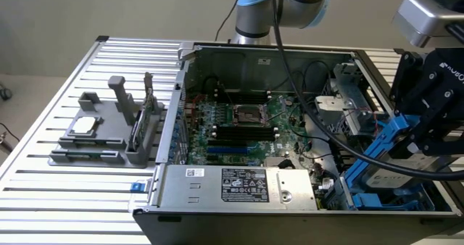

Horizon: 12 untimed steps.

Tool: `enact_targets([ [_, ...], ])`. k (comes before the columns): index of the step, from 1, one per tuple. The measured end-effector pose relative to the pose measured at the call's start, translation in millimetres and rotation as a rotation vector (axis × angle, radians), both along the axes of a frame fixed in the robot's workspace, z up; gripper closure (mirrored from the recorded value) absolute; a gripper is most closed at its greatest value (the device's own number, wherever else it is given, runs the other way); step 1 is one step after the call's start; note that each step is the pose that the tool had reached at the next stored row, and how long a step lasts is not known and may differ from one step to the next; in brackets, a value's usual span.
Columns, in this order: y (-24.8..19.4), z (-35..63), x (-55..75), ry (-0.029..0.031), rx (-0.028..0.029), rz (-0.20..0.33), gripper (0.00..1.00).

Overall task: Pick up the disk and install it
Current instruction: 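Insert the disk into the insertion slot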

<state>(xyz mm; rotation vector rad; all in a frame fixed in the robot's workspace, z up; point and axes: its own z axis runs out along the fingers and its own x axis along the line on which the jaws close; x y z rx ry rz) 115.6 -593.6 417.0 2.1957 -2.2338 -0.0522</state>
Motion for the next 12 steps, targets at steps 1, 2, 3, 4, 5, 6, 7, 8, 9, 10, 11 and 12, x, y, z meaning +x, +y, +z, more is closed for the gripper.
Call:
enact_targets([
  [1,0.0,-1.0,0.0,0.0002,0.0,0.0,0.67],
  [2,0.0,-1.8,0.0,0.0003,0.0,0.0,0.67],
  [3,0.0,-2.6,0.0,0.0004,-0.0001,0.0,0.67],
  [4,0.0,-3.3,0.0,0.0006,0.0,0.0,0.67],
  [5,0.0,-3.9,0.0,0.0008,-0.0001,0.0,0.67],
  [6,0.0,-4.5,0.0,0.0011,-0.0003,0.0,0.66],
  [7,0.0,-5.1,0.0,0.0012,-0.0002,0.0,0.66],
  [8,0.0,-5.9,0.0,0.0014,0.0,0.0,0.66],
  [9,0.0,-6.4,0.0,0.0016,0.0,0.0,0.59],
  [10,0.0,-7.0,0.0,0.0019,0.0,0.0,0.59],
  [11,0.0,-7.6,0.0,0.0021,0.0001,0.0,0.59],
  [12,0.0,-8.2,0.0,0.0023,0.0,0.0,0.59],
])
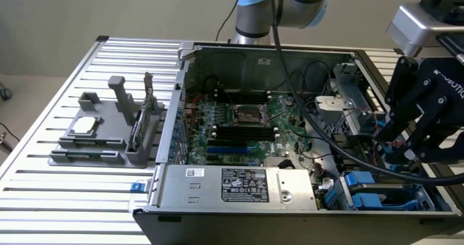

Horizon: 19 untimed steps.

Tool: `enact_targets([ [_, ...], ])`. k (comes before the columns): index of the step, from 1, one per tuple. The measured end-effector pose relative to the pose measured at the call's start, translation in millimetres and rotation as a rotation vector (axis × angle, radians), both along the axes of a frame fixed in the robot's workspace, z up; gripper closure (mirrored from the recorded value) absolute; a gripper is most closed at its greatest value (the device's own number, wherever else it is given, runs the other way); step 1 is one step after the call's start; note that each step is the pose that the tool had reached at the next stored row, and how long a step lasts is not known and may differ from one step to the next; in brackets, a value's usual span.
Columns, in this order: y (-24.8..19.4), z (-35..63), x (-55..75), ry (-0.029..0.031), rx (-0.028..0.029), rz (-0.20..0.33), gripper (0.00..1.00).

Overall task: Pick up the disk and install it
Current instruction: 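Insert the disk into the insertion slot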

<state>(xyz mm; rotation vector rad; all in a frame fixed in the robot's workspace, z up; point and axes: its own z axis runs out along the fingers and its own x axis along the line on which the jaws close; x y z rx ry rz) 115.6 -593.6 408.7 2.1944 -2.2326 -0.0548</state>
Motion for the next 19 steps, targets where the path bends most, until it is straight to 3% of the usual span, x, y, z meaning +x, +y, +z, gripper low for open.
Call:
enact_targets([
  [6,0.2,-5.4,0.0,0.0002,-0.0002,0.0,0.59],
  [11,0.6,-11.9,0.0,0.0002,-0.0007,0.0,0.74],
  [13,1.0,-15.5,0.1,0.0002,-0.0026,0.0,0.85],
  [15,1.5,-19.1,0.1,0.0001,-0.0052,0.0,0.89],
  [19,2.8,-26.4,0.0,0.0002,-0.0119,0.0,0.89],
])
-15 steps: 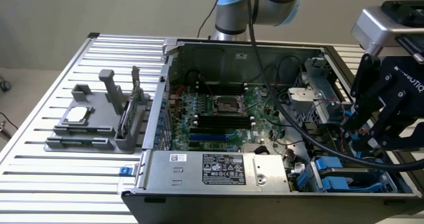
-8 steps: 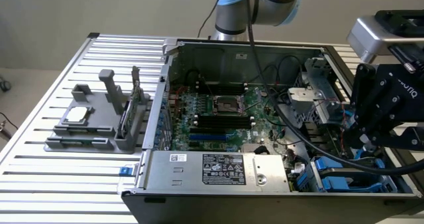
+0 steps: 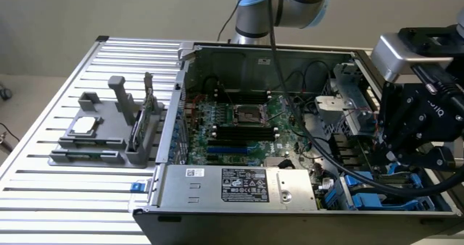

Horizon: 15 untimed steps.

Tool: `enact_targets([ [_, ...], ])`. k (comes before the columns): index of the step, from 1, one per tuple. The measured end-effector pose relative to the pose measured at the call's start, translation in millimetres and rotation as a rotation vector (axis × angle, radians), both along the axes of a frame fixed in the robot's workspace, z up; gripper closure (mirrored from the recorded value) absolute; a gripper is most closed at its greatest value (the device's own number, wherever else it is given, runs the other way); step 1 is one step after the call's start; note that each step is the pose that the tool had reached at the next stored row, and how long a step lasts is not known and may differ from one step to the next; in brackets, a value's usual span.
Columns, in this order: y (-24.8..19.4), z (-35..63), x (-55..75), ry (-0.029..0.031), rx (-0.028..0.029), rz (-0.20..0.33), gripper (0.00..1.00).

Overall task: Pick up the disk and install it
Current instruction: 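Insert the disk into the insertion slot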

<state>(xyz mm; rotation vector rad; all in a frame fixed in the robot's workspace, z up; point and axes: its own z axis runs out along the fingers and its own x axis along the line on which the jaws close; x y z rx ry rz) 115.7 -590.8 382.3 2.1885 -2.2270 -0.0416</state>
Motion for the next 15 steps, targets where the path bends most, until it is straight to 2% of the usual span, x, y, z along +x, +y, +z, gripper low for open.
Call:
enact_targets([
  [6,3.2,-10.9,0.0,0.0,-0.0111,0.0,0.89],
  [15,8.2,-27.0,0.0,0.0,-0.0313,0.0,0.89],
])
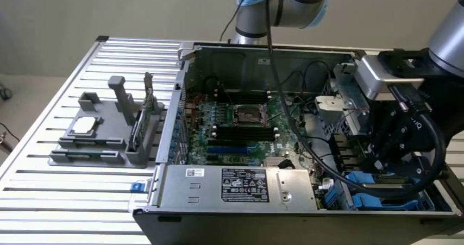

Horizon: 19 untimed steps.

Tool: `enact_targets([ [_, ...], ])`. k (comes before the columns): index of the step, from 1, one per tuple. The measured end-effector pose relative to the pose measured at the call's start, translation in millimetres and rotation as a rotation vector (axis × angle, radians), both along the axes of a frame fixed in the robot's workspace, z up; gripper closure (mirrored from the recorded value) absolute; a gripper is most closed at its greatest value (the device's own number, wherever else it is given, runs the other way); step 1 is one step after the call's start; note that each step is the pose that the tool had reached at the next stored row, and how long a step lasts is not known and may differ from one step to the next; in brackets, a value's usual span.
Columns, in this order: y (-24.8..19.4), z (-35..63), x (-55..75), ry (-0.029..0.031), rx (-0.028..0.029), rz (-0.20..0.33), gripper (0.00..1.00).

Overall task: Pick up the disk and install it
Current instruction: 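Insert the disk into the insertion slot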

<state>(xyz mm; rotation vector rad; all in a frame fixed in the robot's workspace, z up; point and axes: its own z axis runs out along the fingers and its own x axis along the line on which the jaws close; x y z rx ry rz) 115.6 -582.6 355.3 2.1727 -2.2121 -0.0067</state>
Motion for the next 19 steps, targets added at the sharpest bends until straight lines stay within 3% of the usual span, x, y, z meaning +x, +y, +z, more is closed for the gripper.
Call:
enact_targets([
  [7,3.3,-11.0,0.1,0.0,-0.0227,0.0,0.89],
  [11,4.5,-15.3,0.2,0.0,-0.0401,0.0,0.89],
  [19,5.5,-21.2,1.4,0.0,-0.0536,0.0,0.89],
])
